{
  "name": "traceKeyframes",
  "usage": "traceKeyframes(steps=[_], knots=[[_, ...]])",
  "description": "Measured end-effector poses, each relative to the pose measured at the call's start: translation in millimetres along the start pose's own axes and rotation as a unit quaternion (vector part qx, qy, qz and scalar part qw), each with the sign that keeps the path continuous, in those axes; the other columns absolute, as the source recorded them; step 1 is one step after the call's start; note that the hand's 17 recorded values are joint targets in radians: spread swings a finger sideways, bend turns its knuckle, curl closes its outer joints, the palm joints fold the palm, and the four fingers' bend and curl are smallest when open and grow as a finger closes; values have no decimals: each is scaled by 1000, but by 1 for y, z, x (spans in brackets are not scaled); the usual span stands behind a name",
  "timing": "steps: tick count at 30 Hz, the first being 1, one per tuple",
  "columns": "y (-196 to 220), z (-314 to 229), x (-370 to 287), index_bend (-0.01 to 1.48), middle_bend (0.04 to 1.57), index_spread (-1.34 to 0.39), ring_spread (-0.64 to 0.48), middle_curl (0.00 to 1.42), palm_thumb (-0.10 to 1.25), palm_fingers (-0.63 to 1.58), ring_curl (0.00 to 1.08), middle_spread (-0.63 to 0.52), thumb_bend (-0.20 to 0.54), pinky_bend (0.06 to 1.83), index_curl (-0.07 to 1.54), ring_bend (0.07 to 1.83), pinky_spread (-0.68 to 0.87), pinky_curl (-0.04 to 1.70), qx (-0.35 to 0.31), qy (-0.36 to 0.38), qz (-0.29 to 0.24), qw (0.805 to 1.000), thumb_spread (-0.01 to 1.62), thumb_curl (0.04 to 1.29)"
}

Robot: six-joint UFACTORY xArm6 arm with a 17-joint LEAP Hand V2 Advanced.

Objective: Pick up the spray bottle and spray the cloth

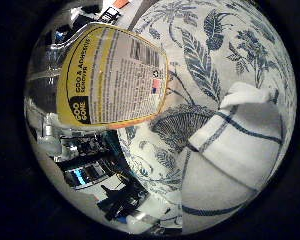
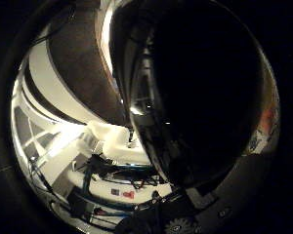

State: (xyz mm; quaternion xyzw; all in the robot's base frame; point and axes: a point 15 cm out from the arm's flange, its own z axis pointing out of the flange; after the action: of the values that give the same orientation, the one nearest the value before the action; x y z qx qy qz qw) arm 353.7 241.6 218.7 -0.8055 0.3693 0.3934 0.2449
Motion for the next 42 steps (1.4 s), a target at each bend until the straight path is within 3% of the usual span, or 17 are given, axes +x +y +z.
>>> traceKeyframes(steps=[6,14,24,31,42], knots=[[4,-4,2,272,632,-416,-101,461,775,244,351,-96,-27,527,554,761,244,556,-8,12,-2,1000,1012,525],[8,-21,10,220,503,-380,-2,411,706,235,292,-61,-29,420,473,588,386,448,-18,46,7,999,1026,472],[11,-49,16,183,402,-355,85,384,654,264,253,-27,-26,326,406,439,412,358,-19,91,24,995,1044,422],[29,-71,35,173,274,-316,185,349,588,180,223,44,-32,311,383,304,413,335,-69,163,61,982,1045,368],[37,-95,36,162,226,-280,221,340,541,148,227,114,-26,290,316,226,413,317,-98,198,73,972,1041,320]])
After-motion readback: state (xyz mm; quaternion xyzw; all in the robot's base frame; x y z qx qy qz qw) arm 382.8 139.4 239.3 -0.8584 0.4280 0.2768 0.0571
